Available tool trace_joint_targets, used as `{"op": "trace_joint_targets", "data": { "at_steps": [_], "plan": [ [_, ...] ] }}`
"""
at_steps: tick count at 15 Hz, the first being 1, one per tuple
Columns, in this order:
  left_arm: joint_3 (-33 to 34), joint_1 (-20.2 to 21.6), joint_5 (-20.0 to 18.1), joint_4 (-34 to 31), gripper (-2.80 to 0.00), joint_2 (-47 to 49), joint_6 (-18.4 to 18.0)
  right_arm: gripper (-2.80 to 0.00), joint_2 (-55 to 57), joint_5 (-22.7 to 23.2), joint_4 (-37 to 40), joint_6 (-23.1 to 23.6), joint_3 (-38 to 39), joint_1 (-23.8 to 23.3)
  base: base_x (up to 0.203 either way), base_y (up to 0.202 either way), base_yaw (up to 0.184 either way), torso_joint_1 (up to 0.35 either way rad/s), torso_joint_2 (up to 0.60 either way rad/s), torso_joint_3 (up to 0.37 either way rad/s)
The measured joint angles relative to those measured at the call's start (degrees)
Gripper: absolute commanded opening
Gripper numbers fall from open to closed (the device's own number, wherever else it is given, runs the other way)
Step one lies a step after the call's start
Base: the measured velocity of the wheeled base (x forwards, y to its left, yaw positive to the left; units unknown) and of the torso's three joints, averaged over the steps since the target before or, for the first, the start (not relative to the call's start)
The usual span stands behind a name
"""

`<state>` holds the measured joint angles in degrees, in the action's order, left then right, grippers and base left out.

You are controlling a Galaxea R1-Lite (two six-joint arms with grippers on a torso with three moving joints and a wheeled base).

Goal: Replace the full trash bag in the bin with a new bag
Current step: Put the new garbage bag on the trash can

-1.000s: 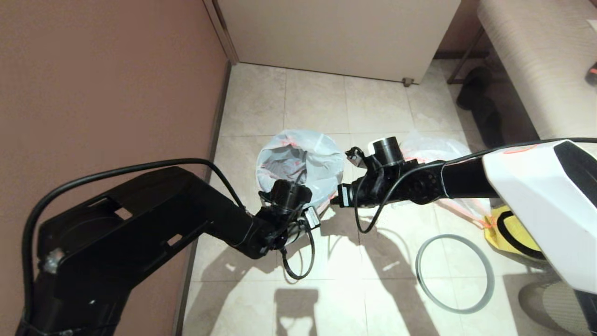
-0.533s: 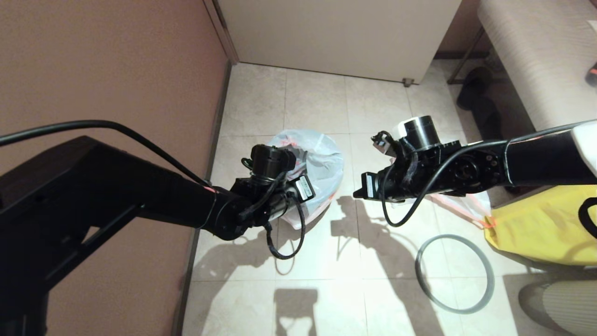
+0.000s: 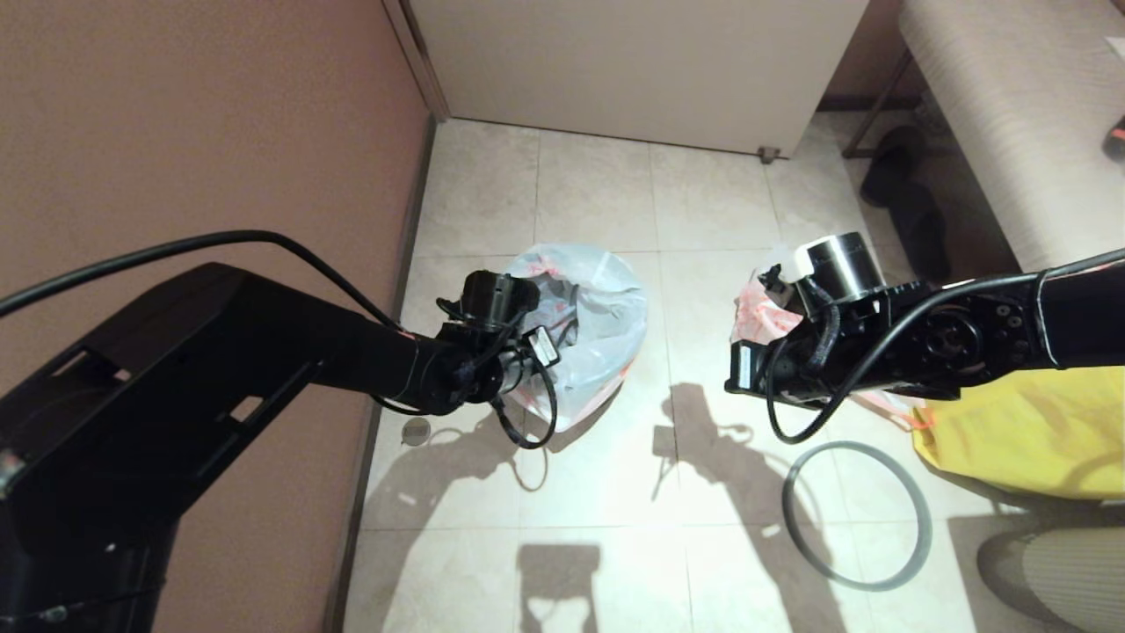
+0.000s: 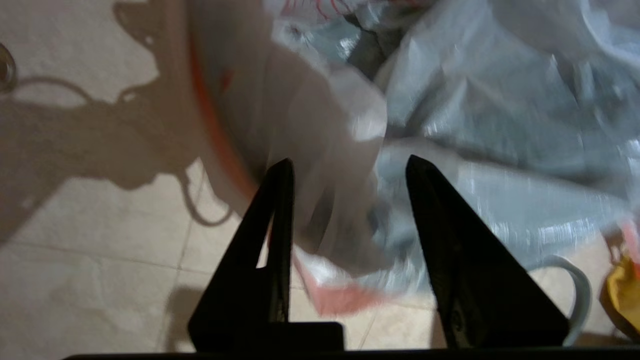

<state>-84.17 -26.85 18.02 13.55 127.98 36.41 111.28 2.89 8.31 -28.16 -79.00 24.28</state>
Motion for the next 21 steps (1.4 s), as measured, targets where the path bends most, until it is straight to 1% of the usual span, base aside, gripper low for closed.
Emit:
{"op": "trace_joint_targets", "data": {
  "at_steps": [2, 4, 6, 7, 12, 14, 17, 21],
  "plan": [
    [-1.79, 1.31, 1.38, -2.68, 0.00, 1.97, 0.86, -2.80, -2.76, -3.11, -0.85, -3.18, 3.78, -0.39, 0.000, 0.000, 0.000, 0.000, 0.00, 0.000],
    [-1.96, 1.63, 1.66, -2.75, 0.00, 3.16, 1.29, -2.80, -4.16, -4.93, -0.73, -4.57, 5.68, -1.01, 0.000, 0.000, 0.000, 0.000, 0.00, 0.000],
    [-2.13, 2.06, 2.47, -2.87, 0.00, 3.99, 1.37, -2.80, -5.04, -6.78, -0.51, -4.47, 6.18, -1.39, 0.000, 0.000, 0.000, 0.000, 0.00, 0.000],
    [-2.15, 2.10, 2.62, -2.84, 0.00, 3.56, 1.40, -2.80, -5.47, -7.01, -0.46, -4.25, 6.25, -1.46, 0.000, 0.000, 0.000, 0.000, 0.00, 0.000],
    [-0.08, 0.72, 2.71, -2.74, 0.00, -3.07, 1.93, -2.80, -6.89, -7.59, 0.24, -4.11, 8.14, -1.28, 0.000, 0.000, 0.000, 0.000, 0.00, 0.000],
    [0.58, 0.51, 2.76, -2.73, 0.00, -4.93, 1.97, -2.80, -7.83, -9.79, 0.06, -3.36, 10.42, -1.28, 0.000, 0.000, 0.000, 0.000, 0.00, 0.000],
    [0.69, 0.53, 2.83, -2.38, 0.00, -4.73, 1.93, -2.80, -9.36, -10.94, -0.51, -3.04, 14.22, -1.08, 0.000, 0.000, 0.000, 0.000, 0.00, 0.000],
    [0.16, 0.48, 3.10, -1.78, 0.00, -1.26, 1.93, -2.80, -12.20, -11.20, -2.64, -3.10, 18.10, 0.18, 0.000, 0.000, 0.000, 0.000, 0.00, 0.000]
  ]
}}
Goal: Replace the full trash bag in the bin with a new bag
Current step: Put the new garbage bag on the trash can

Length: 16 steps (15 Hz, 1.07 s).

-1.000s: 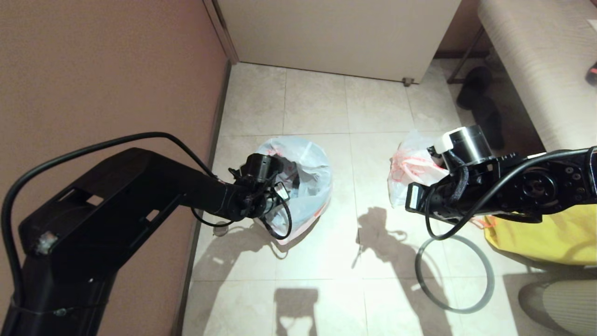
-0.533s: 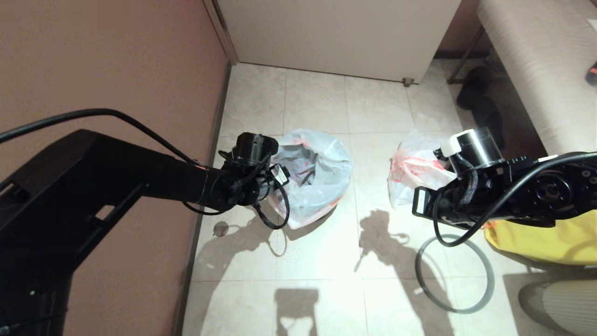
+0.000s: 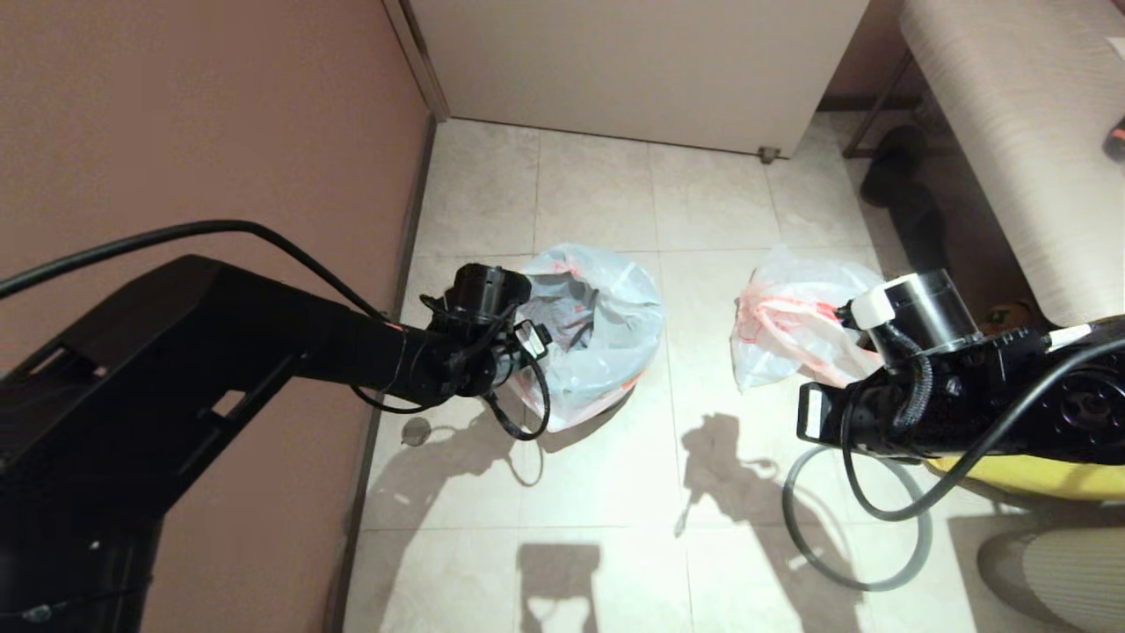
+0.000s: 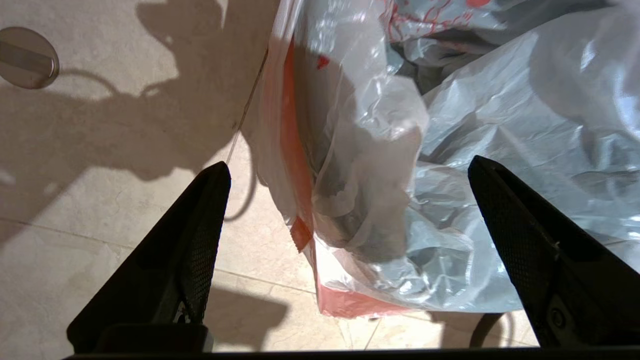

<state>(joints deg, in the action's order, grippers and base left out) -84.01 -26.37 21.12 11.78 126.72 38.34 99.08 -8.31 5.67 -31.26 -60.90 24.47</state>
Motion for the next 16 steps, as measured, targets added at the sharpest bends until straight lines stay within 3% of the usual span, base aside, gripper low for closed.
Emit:
{"op": "trace_joint_targets", "data": {
  "at_steps": [2, 3, 11, 16],
  "plan": [
    [-0.18, -0.01, 0.85, 1.05, 0.00, 2.34, -0.13, -2.80, -0.98, -0.18, -1.23, -0.02, 1.23, 0.37, 0.000, 0.000, 0.000, 0.000, 0.00, 0.000],
    [-0.37, -0.02, 1.38, 2.29, -2.80, 3.79, -0.22, -2.80, -1.28, -0.37, -1.34, -0.02, 1.58, 0.56, 0.000, 0.000, 0.000, 0.000, 0.00, 0.000],
    [0.66, -2.31, 2.44, 4.16, -2.80, 8.03, -0.25, -2.80, -4.67, -1.31, -0.93, 3.32, 1.59, 1.00, 0.000, 0.000, 0.000, 0.000, 0.00, 0.000],
    [10.17, -6.29, 2.20, 2.13, -2.80, 0.97, -0.11, -2.80, -6.55, -1.50, 3.69, 3.94, 1.78, 4.39, 0.000, 0.000, 0.000, 0.000, 0.00, 0.000]
  ]
}}
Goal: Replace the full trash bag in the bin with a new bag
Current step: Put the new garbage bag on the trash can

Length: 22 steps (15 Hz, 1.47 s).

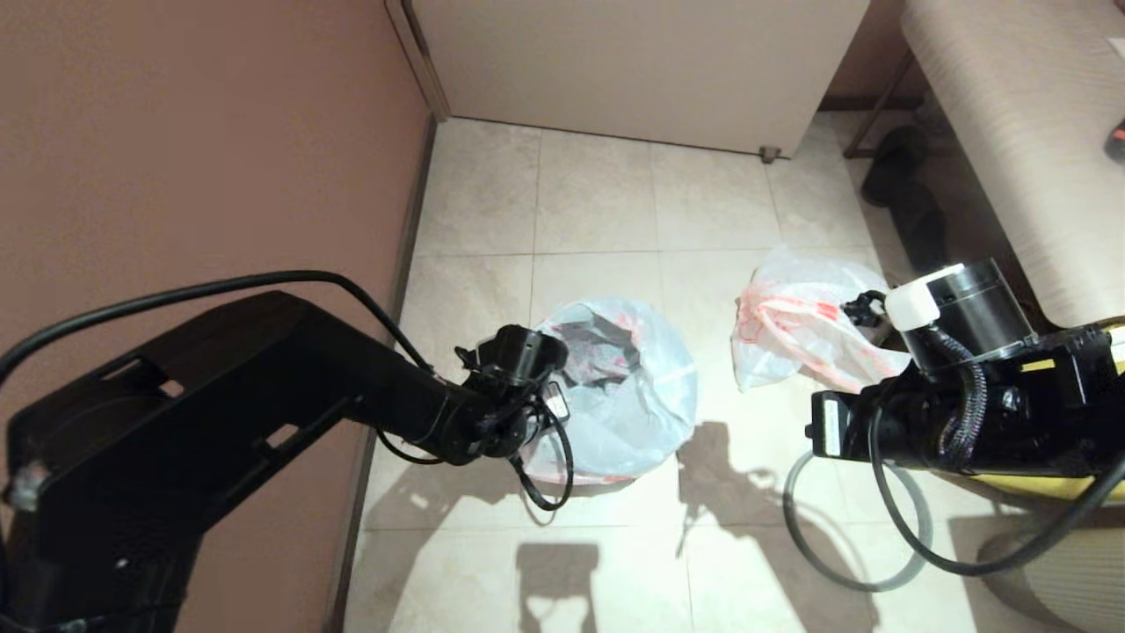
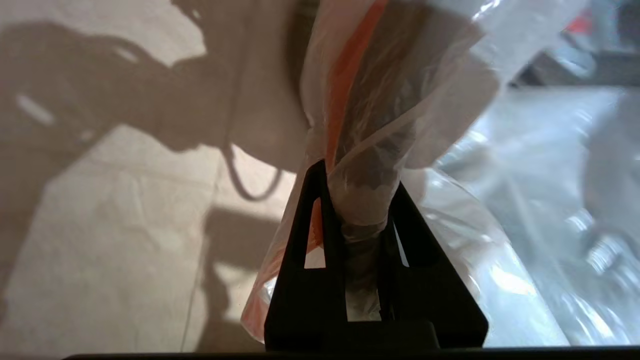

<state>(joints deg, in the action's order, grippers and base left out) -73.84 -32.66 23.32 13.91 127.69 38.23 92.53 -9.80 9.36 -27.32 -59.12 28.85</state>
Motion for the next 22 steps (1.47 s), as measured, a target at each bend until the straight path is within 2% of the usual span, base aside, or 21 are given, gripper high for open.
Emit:
{"op": "trace_joint_targets", "data": {
  "at_steps": [3, 5, 7, 8, 10, 14, 17, 18, 20, 22],
  "plan": [
    [8.67, -3.64, 0.41, -4.54, -2.80, -8.37, 0.60, -2.80, -1.32, -0.42, 1.53, -0.05, 0.45, 0.82, 0.000, 0.000, 0.000, 0.000, 0.00, 0.000],
    [14.17, -5.41, -0.15, -4.84, -2.80, -11.75, 2.10, -2.80, -1.66, -0.77, 1.61, 0.02, 0.52, 0.99, 0.000, 0.000, 0.000, 0.000, 0.00, 0.000],
    [18.08, -6.68, -3.34, -3.63, -2.80, -13.26, 4.63, -2.80, -1.82, -1.33, 1.68, 0.08, 0.59, 0.92, 0.000, 0.000, 0.000, 0.000, 0.00, 0.000],
    [19.52, -6.98, -5.13, -2.71, 0.00, -13.65, 5.75, -2.80, -1.84, -1.33, 1.66, 0.10, 0.59, 1.01, 0.000, 0.000, 0.000, 0.000, 0.00, 0.000],
    [22.06, -7.28, -5.65, 0.27, 0.00, -13.64, 6.21, -2.80, -1.84, -1.49, 1.68, 0.28, 0.50, 1.03, 0.000, 0.000, 0.000, 0.000, 0.00, 0.000],
    [28.63, -6.95, -6.29, 11.82, 0.00, -12.64, 5.37, -2.80, -1.71, -4.36, 2.62, 0.78, 0.39, 3.34, 0.000, 0.000, 0.000, 0.000, 0.00, 0.000],
    [31.48, -6.06, -6.30, 12.20, 0.00, -15.69, 5.28, -2.80, -1.66, -5.68, 3.72, 2.93, -0.30, 6.50, 0.000, 0.000, 0.000, 0.000, 0.00, 0.000],
    [32.31, -4.94, -6.33, 12.21, -2.80, -17.25, 5.10, -2.80, -1.64, -5.72, 3.83, 3.76, -0.41, 7.26, 0.000, 0.000, 0.000, 0.000, 0.00, 0.000],
    [33.17, 0.64, -6.81, 12.72, -2.80, -19.57, 4.46, -2.80, -1.02, -5.27, 4.98, 7.06, -0.44, 9.61, 0.000, 0.000, 0.000, 0.000, 0.00, 0.000],
    [34.19, 7.53, -9.01, 16.00, -2.80, -20.37, 3.66, -2.80, 0.96, -4.83, 5.11, 10.24, -0.63, 11.35, 0.000, 0.000, 0.000, 0.000, 0.00, 0.000]
  ]
}}
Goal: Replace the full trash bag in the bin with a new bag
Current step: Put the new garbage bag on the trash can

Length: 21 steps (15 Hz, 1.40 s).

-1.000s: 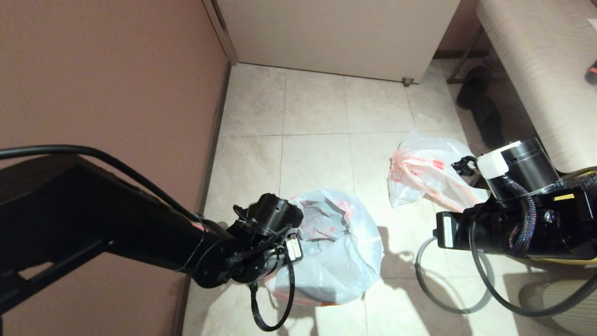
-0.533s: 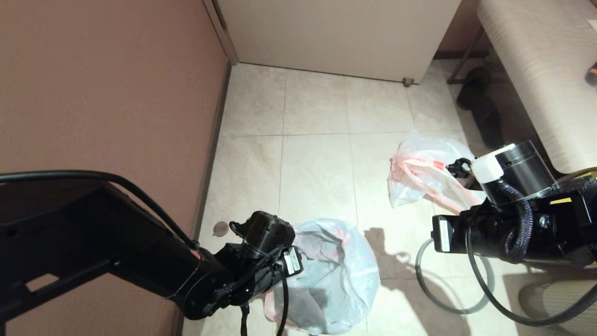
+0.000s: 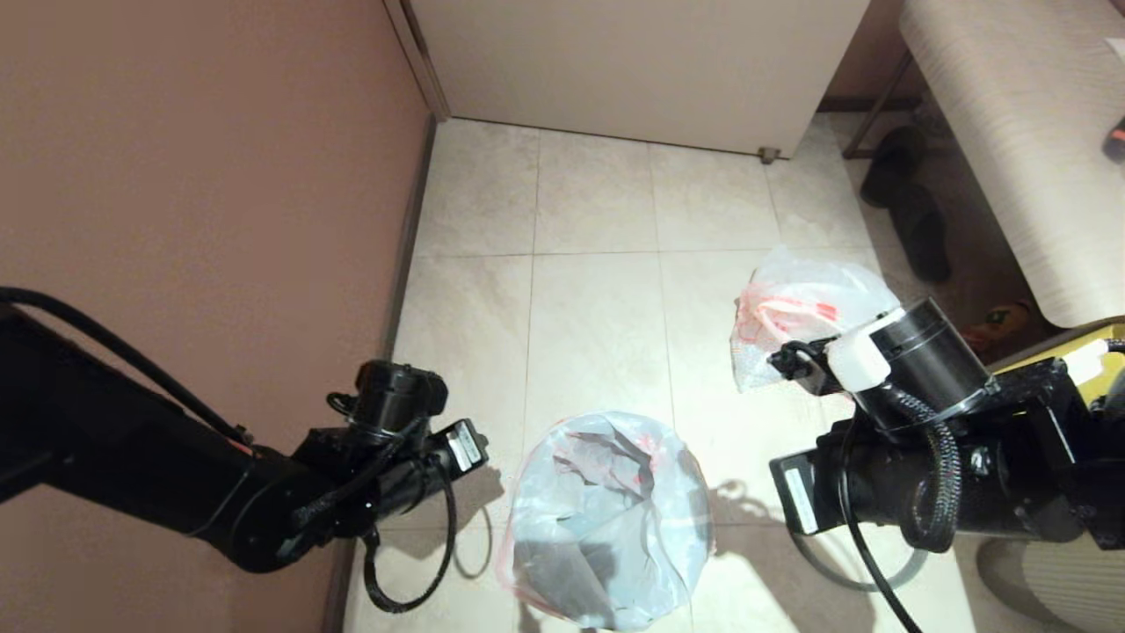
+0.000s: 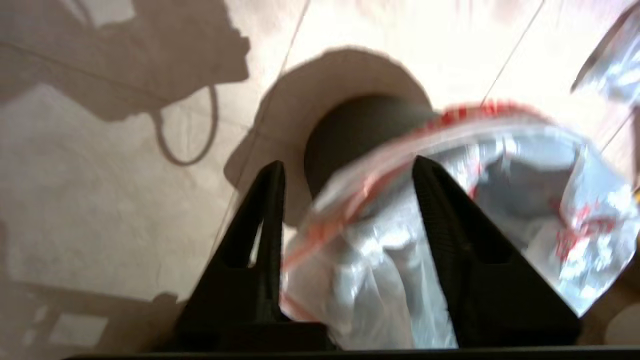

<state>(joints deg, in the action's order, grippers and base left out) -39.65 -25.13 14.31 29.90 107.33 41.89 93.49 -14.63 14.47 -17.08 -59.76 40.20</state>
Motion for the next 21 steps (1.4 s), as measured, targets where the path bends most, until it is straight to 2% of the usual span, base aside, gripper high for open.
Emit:
{"op": "trace_joint_targets", "data": {
  "at_steps": [3, 6, 8, 10, 15, 21],
  "plan": [
    [4.27, 4.98, -4.11, 12.80, -2.80, 3.36, -1.73, -2.80, 6.71, 0.16, -0.17, 2.73, -3.84, 1.90, 0.000, 0.000, 0.000, 0.000, 0.00, 0.000],
    [7.00, 6.81, -4.92, 27.20, -2.80, 11.14, -5.86, -2.80, 15.51, 0.07, -0.30, 3.22, -10.70, 5.10, 0.000, 0.000, 0.000, 0.000, 0.00, 0.000],
    [7.84, 8.38, -5.24, 35.14, -2.80, 15.26, -7.14, -2.80, 21.65, -0.09, -0.49, 2.73, -13.86, 7.28, 0.000, 0.000, 0.000, 0.000, 0.00, 0.000],
    [8.37, 10.29, -6.47, 38.25, -2.80, 17.33, -6.95, -2.80, 27.93, 0.01, -2.78, 2.56, -16.53, 8.41, 0.000, 0.000, 0.000, 0.000, 0.00, 0.000],
    [11.79, 10.55, -6.85, 48.66, -2.80, 20.26, -7.05, -2.80, 44.81, -0.11, -12.07, 5.59, -24.55, 8.14, 0.000, 0.000, 0.000, 0.000, 0.00, 0.000],
    [12.89, 9.84, -6.82, 50.18, -2.80, 21.33, -7.14, -2.80, 59.62, -1.87, -13.93, 12.33, -42.76, 4.59, 0.000, 0.000, 0.000, 0.000, 0.00, 0.000]
  ]
}}
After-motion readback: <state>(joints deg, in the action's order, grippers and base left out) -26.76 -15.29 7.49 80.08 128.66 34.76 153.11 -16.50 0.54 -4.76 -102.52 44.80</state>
